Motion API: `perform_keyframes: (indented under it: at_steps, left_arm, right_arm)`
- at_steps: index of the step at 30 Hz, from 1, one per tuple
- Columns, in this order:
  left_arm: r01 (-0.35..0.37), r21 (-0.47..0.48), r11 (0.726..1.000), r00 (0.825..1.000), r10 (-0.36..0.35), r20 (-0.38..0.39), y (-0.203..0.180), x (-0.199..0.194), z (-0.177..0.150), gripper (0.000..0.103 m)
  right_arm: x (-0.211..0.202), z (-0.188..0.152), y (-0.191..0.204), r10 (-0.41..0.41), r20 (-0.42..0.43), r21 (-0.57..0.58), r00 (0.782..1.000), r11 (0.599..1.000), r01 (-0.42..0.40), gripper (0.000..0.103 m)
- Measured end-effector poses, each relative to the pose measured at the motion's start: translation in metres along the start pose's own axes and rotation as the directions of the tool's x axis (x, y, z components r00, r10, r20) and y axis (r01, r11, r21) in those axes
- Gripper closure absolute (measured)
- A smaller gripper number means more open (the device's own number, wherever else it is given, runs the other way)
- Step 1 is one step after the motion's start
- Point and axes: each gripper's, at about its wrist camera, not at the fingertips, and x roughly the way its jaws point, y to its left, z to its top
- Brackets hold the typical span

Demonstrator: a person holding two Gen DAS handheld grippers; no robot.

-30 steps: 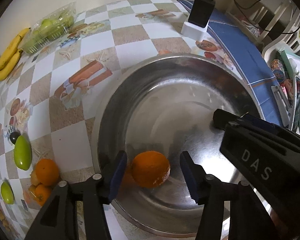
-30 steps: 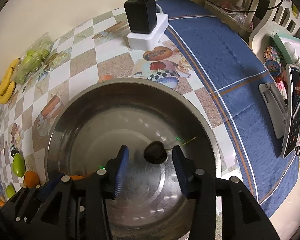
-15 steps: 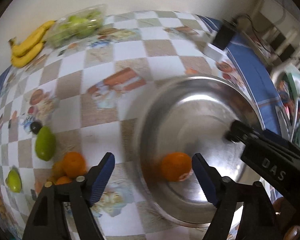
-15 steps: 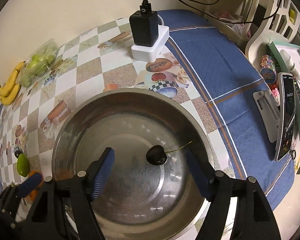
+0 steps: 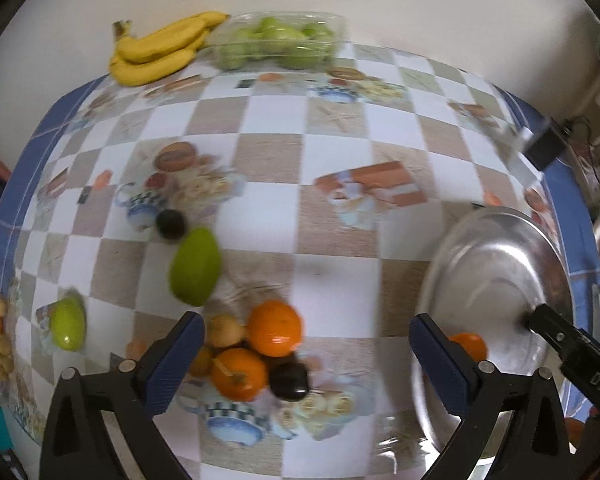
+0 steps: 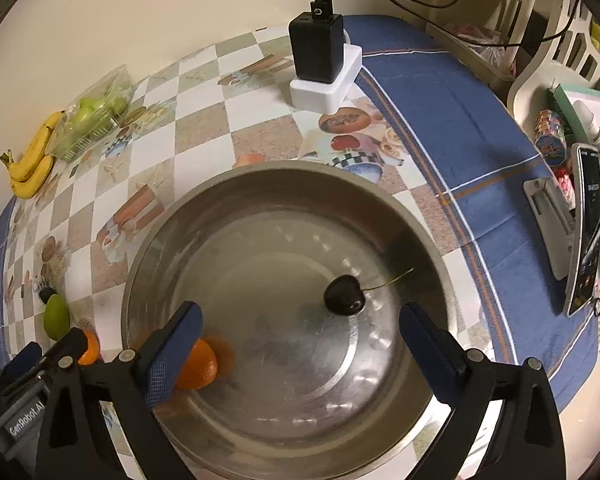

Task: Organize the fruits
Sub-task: 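Move both tools back from the bowl toward the fruit pile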

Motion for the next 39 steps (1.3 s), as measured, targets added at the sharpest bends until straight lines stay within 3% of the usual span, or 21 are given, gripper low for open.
perform_keyframes:
  at_steps: [10, 21, 39]
  left_arm:
    - [-0.042, -0.108, 0.993, 0.999, 0.046, 0.027, 0.048, -0.002, 0.0, 0.0]
    - [-0.02, -0.188, 0.982, 0.997, 0.033, 0.066, 0.085, -0.01, 0.004, 0.0]
    - [-0.045, -0.287, 0.957, 0.994, 0.073, 0.087, 0.141, -0.019, 0.004, 0.0]
  right_arm:
    - [-0.001, -0.005, 0.021, 0.039, 0.001, -0.035, 0.999, 0.999, -0.039, 0.004]
    - [-0.002, -0.01, 0.053, 0.052, 0.013, -0.089, 0.999, 0.995, -0.051, 0.004]
    - [-0.003, -0.027, 0.132, 0.13, -0.016, -0.223, 0.991, 0.966, -0.13, 0.004]
